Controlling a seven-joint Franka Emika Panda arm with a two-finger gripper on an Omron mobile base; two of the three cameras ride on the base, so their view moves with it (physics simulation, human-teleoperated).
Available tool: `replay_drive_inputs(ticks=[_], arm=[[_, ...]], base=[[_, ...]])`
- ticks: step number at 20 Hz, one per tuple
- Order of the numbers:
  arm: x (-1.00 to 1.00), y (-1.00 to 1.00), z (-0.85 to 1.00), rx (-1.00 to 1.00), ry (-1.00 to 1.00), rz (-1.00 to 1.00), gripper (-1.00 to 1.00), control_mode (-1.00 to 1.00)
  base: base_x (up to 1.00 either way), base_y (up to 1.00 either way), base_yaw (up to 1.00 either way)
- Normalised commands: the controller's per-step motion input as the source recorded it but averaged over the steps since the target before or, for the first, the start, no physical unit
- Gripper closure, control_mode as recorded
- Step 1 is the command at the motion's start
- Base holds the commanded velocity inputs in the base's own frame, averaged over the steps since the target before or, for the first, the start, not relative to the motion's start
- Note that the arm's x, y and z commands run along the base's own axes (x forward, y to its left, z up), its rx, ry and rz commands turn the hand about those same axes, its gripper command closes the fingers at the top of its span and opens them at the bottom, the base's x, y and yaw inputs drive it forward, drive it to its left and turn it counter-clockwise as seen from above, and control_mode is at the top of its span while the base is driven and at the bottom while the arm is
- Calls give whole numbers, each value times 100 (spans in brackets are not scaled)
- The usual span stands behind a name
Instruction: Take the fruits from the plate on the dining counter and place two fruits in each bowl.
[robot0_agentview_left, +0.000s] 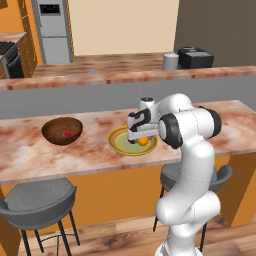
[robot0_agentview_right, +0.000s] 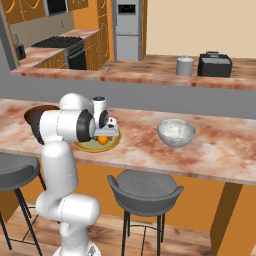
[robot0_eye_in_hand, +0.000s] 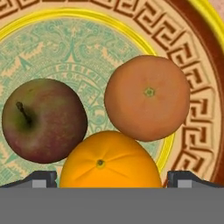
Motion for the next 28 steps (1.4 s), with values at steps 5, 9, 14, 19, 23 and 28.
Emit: replay_drive_inputs(ticks=[5, 9, 14, 19, 23, 28], arm=[[0, 0, 0, 0, 0, 0, 100, -100], [0, 0, 0, 0, 0, 0, 100, -100], [-13, 12, 58, 2, -4, 0, 100, -100], [-41, 42, 76, 3, 0, -2, 100, -100], [-28, 64, 64, 1, -3, 0, 100, -100], [-2, 83, 55, 1, 0, 0, 100, -100]], base=[[0, 0, 0], [0, 0, 0], [0, 0, 0], [0, 0, 0], [0, 0, 0], [0, 0, 0]])
